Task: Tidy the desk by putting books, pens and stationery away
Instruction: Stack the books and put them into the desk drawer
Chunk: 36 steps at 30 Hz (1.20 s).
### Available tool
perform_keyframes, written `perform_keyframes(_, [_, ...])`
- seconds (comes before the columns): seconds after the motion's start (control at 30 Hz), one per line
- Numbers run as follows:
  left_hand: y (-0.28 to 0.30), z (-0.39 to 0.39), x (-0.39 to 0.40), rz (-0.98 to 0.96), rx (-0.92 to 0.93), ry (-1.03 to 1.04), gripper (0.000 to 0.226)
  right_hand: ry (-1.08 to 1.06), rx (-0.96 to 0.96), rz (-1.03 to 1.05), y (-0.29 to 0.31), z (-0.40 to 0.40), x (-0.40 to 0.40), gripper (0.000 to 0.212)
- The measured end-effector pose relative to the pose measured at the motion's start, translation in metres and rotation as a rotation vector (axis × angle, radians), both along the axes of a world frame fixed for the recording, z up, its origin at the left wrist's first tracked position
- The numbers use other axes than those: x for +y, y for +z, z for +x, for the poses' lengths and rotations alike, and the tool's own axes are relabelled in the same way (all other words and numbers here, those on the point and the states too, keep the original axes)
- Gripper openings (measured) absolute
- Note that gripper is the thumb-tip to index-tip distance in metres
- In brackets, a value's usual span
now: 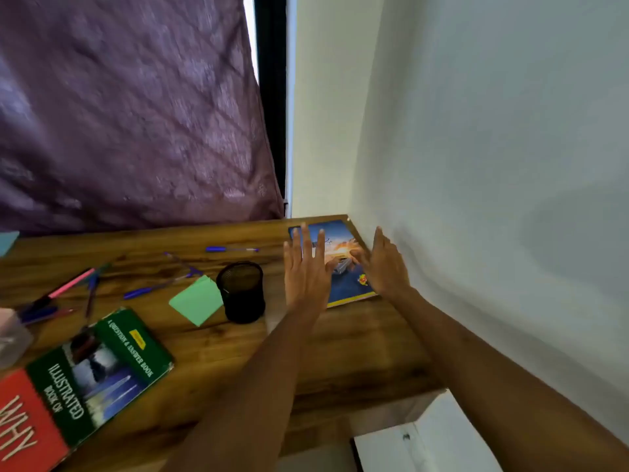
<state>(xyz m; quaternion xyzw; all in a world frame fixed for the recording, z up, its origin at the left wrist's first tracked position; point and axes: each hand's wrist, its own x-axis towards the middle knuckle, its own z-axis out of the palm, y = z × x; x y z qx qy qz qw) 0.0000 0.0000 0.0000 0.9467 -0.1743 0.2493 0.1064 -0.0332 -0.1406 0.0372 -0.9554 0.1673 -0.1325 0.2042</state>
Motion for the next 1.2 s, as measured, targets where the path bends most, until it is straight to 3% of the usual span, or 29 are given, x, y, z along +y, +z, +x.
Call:
perform_keyframes(0.17, [-0.036,0.011,-0.022,-0.160,0.388,0.116,0.062,-0.037,0.111,0.033,-0.041,0.020,-0.015,0.048])
perform_keyframes(0.37, [-0.054,0.030,-0.043,-0.375,0.751,0.353,0.066,-0.116,0.289,0.147,-0.070,0.038,-0.024,0.065])
perform_keyframes(0.5, [-0.051,0.044,-0.044,-0.505,0.831,0.393,0.068,-0.178,0.324,0.074,-0.076,0.045,-0.027,0.062])
perform_keyframes(0.63, [-0.047,0.048,-0.037,-0.741,0.967,0.416,0.055,-0.229,0.366,0.028,-0.080,0.048,-0.022,0.073])
perform_keyframes(0.83, [-0.045,0.050,-0.030,-1.049,1.003,0.322,0.045,-0.313,0.299,0.112,-0.082,0.045,-0.017,0.072])
perform_keyframes(1.0, [-0.038,0.029,-0.003,-1.163,0.939,0.187,0.050,-0.378,0.207,0.411,-0.074,0.031,-0.015,0.055])
perform_keyframes(1.2, [-0.040,-0.015,0.029,-1.238,0.988,0.191,0.050,-0.452,0.161,0.734,-0.060,-0.007,-0.008,0.037])
